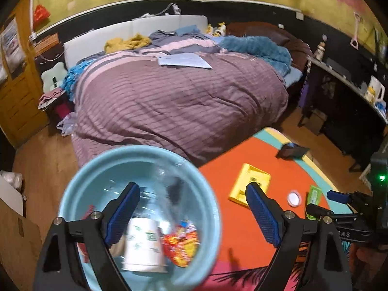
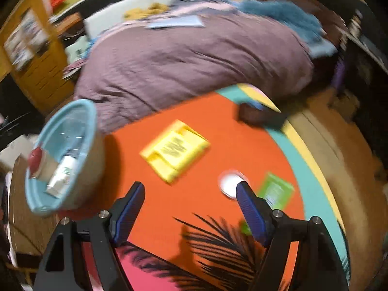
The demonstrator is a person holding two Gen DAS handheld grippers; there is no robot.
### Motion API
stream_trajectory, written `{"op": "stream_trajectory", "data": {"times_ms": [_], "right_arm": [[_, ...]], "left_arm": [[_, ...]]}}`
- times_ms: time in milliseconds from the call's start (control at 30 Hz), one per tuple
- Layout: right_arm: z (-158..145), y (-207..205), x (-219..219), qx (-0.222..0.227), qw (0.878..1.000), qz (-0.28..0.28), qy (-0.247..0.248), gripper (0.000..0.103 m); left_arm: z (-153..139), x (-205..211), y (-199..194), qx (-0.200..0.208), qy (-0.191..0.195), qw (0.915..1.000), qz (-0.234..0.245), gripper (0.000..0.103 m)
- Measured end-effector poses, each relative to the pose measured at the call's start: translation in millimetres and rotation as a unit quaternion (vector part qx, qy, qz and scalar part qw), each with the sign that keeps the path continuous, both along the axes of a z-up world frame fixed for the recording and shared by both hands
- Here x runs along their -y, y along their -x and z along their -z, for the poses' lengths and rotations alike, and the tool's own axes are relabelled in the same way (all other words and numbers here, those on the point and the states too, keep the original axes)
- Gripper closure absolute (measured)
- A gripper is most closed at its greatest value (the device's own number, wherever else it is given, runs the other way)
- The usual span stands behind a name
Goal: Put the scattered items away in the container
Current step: 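Withdraw both tools from the basin toward the yellow sign and white lid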
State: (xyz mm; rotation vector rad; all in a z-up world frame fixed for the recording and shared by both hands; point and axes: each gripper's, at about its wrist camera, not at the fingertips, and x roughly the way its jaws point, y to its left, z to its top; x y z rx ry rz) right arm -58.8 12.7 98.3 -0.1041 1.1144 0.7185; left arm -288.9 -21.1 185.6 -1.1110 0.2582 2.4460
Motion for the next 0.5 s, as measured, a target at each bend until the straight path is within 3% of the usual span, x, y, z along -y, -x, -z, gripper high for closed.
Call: {"op": "stream_trajectory", "data": {"times_ms": [100,233,500], "right_arm": [[15.7,-6.8,25.5,-0.001,0.999,0.034,0.024,0.022],[29.8,-11.4,49.5,-0.018,0.998,0.052,0.022,0.022],[37.5,-25.8,44.0,-0.008,1.000,0.010,0.005,0.022]], "left_arm": [[8.1,-23.0,-9.7,0.010,0.002,0.9998,0.018,0.011],[16.9,-49.7,-18.9,0.018,0.007,0.9990,0.039,0.011],[35.8,-86.0,-21.8,0.049,-0.008,0.9983,0.031,0.011]]}}
